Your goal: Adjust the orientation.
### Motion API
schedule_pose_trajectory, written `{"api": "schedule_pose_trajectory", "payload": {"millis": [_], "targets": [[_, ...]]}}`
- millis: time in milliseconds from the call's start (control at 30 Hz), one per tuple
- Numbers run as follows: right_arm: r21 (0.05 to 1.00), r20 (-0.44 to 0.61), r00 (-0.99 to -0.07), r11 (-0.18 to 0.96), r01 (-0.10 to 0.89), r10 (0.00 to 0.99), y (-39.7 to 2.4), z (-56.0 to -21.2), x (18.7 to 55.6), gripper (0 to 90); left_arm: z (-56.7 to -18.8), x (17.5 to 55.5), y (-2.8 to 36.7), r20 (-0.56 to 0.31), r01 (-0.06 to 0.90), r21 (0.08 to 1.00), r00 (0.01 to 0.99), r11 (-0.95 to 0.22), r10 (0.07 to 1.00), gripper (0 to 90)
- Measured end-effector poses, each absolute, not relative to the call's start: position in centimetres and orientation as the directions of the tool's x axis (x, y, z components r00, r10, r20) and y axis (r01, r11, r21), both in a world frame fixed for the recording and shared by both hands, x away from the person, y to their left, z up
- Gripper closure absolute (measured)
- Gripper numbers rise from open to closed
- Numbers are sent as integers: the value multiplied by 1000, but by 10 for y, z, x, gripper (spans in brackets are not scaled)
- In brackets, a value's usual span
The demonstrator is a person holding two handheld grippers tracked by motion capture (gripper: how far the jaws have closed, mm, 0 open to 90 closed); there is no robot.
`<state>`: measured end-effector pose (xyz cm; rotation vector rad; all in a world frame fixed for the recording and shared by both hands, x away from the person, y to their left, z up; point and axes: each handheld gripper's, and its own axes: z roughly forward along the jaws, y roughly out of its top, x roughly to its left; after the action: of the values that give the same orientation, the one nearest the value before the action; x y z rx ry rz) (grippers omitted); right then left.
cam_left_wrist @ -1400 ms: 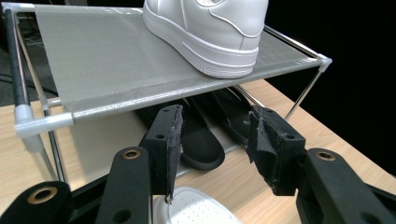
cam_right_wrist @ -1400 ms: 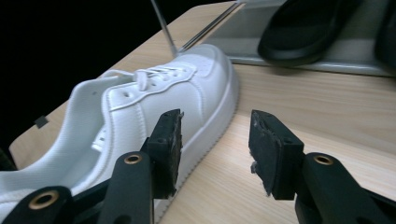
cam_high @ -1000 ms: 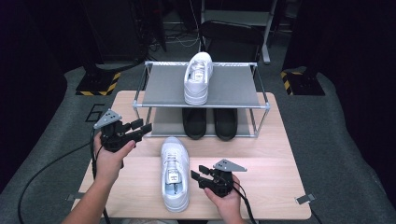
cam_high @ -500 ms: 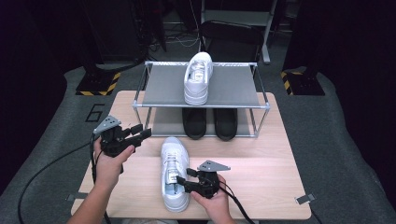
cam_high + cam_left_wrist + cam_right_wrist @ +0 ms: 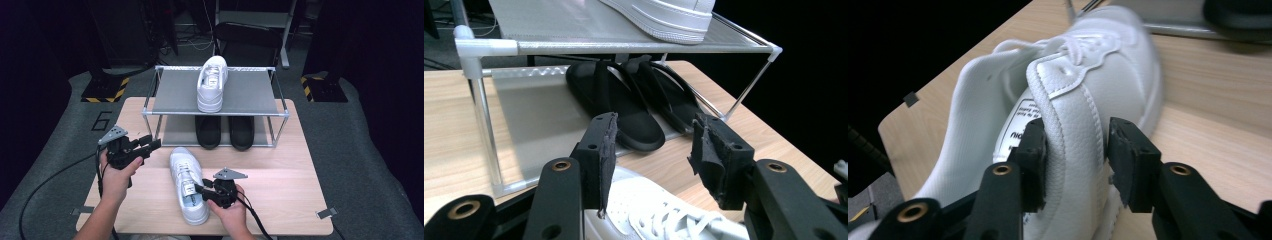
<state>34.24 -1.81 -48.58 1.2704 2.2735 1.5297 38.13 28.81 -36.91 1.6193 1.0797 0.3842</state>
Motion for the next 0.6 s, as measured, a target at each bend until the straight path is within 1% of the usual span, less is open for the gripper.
{"api": "schedule_pose_trajectory", "payload": {"millis": [167,367,433,600], "targets": [[811,300,-628,155,565,718,-31,-481,352,664,-370,381,292,-284,447,894,520,27,805,521],[803,304,-658,186,566,688,-36,-482,355,618,-371,379,296,-287,447,894,514,33,808,519],[783,292,-656,220,582,695,-35,-485,355,611,-372,379,297,-289,445,894,510,38,810,518],[761,350,-636,188,621,688,-40,-488,356,604,-371,378,300,-297,449,892,506,46,810,517]]}}
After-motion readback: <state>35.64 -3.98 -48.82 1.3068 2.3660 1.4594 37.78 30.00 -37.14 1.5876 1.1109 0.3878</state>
